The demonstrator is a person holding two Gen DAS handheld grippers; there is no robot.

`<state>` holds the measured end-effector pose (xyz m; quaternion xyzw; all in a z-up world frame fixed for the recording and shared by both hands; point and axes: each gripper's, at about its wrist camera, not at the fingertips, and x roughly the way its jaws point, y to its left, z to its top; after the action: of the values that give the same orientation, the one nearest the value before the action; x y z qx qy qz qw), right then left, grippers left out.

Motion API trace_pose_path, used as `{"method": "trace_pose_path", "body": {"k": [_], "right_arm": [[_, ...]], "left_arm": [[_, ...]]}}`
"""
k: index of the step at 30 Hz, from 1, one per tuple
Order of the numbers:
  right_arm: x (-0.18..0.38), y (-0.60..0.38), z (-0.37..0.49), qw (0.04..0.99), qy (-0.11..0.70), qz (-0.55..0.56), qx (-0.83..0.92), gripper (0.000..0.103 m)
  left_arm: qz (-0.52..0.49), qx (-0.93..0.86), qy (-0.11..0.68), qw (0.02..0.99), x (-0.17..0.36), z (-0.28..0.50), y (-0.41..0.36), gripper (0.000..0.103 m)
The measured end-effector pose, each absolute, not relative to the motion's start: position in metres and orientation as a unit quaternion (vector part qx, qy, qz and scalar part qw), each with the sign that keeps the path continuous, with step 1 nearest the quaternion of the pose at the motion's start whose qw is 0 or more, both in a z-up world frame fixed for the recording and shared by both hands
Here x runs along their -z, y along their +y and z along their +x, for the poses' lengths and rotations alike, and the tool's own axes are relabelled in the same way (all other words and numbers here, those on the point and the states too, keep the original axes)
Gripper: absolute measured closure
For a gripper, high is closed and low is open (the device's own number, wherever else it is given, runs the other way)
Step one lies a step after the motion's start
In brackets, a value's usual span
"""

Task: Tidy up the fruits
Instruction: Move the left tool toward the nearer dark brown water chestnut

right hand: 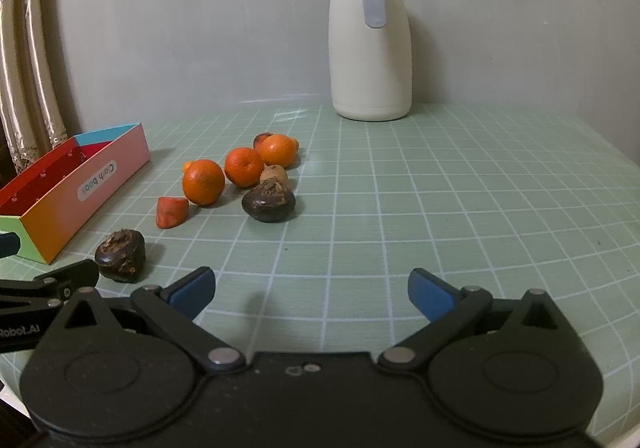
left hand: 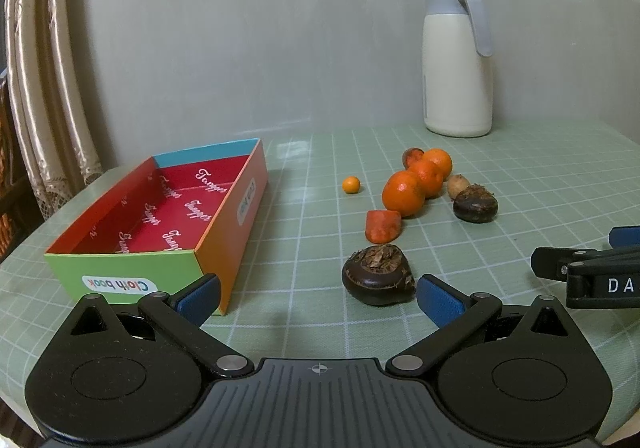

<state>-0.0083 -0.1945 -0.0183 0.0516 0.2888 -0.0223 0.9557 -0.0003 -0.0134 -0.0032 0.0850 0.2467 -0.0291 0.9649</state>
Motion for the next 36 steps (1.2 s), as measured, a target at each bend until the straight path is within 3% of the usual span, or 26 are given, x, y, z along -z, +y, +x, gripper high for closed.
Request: {"method": "trace_pose_path", "body": {"k": [36], "right_arm": [[0.016,-0.196,-0.011,0.959,0.276,0.051,0.038,0.000]], "left_arm": [[0.087,0.053,0.253,0.962,0.004,0.008,-0.026,0.000]]}}
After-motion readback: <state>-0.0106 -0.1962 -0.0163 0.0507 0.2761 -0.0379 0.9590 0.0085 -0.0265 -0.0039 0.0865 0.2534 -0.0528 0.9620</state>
